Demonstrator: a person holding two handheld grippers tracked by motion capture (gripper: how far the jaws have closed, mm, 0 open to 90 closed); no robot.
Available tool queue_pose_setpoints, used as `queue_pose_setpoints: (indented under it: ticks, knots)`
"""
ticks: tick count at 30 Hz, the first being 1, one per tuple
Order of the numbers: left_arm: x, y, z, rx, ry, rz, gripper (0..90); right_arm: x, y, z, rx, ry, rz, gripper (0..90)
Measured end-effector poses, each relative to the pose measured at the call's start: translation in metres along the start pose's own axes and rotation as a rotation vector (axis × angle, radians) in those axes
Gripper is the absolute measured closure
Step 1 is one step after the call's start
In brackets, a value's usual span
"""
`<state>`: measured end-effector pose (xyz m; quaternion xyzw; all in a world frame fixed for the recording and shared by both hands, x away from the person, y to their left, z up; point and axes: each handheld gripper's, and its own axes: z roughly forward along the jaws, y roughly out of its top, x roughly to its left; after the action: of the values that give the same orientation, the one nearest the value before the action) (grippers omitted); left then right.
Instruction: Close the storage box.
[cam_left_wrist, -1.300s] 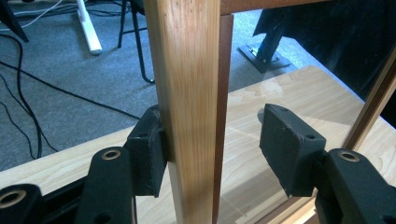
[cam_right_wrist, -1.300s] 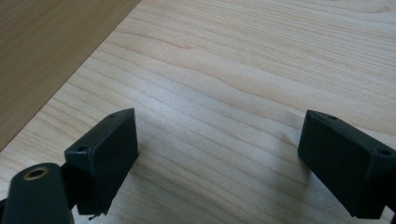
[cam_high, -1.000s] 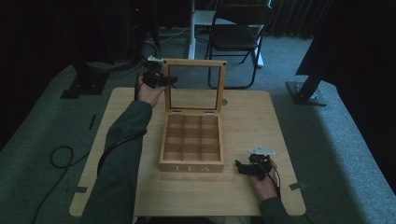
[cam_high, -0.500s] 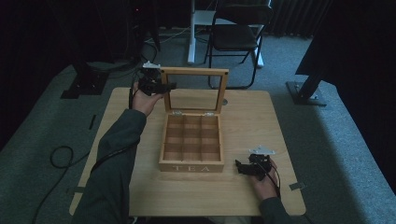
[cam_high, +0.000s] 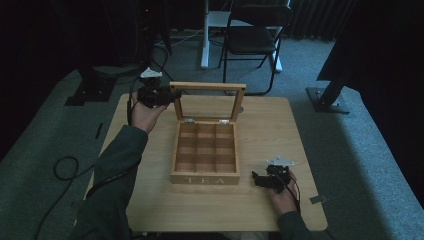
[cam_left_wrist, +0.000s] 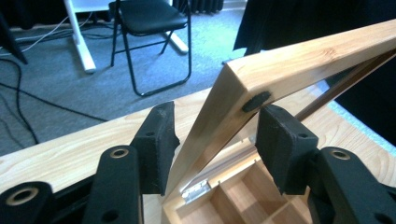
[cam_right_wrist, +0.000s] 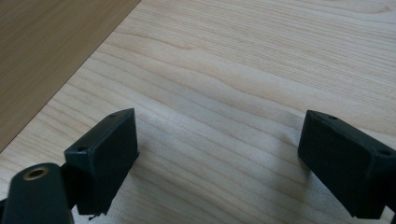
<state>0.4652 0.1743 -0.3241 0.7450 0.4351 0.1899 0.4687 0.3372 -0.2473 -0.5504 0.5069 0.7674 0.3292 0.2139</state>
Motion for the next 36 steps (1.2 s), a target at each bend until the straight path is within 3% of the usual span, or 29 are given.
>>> queue_pose_setpoints:
  ticks: [11, 22, 36]
  knots:
    - [-0.014, -0.007, -0.009, 0.018, 0.010, 0.035, 51.7, 0.000, 0.000, 0.000, -0.001, 0.000, 0.000, 11.6]
    - [-0.021, -0.018, -0.017, 0.028, 0.007, 0.015, 49.5, 0.000, 0.000, 0.000, 0.000, 0.000, 0.001, 11.6]
    - [-0.031, -0.038, -0.028, 0.039, 0.011, 0.022, 46.1, 0.000, 0.000, 0.000, 0.000, 0.000, 0.001, 11.6]
